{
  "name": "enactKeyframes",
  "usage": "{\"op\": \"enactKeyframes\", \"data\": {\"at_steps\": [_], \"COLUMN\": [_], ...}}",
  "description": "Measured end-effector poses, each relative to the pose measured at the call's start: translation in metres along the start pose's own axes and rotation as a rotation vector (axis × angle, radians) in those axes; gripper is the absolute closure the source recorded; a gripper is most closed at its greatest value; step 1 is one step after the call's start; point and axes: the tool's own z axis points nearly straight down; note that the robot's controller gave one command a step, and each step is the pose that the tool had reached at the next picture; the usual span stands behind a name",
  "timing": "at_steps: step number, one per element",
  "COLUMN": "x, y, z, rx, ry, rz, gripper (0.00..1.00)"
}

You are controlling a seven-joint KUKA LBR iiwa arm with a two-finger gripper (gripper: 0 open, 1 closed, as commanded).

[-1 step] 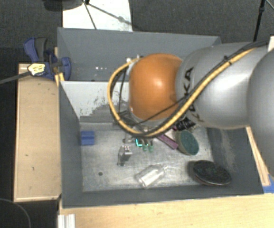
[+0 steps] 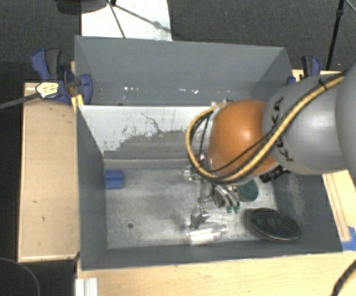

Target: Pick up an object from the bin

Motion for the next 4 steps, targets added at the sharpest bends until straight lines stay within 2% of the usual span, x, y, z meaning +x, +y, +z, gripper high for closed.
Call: {"op": "enactKeyframes", "data": {"at_steps": [1, 2, 3, 4], "x": [0.035, 0.050, -0.006, -0.060], "y": [-0.060, -0.113, -0.118, -0.149], "z": [-0.022, 0.017, -0.037, 0.014], "rx": [-0.001, 0.002, -0.002, -0.004], "ry": [-0.003, -0.019, -0.011, -0.007], "rz": [-0.178, -0.632, -0.308, -0.594], "gripper": [0.00, 0.00, 0.00, 0.00]}}
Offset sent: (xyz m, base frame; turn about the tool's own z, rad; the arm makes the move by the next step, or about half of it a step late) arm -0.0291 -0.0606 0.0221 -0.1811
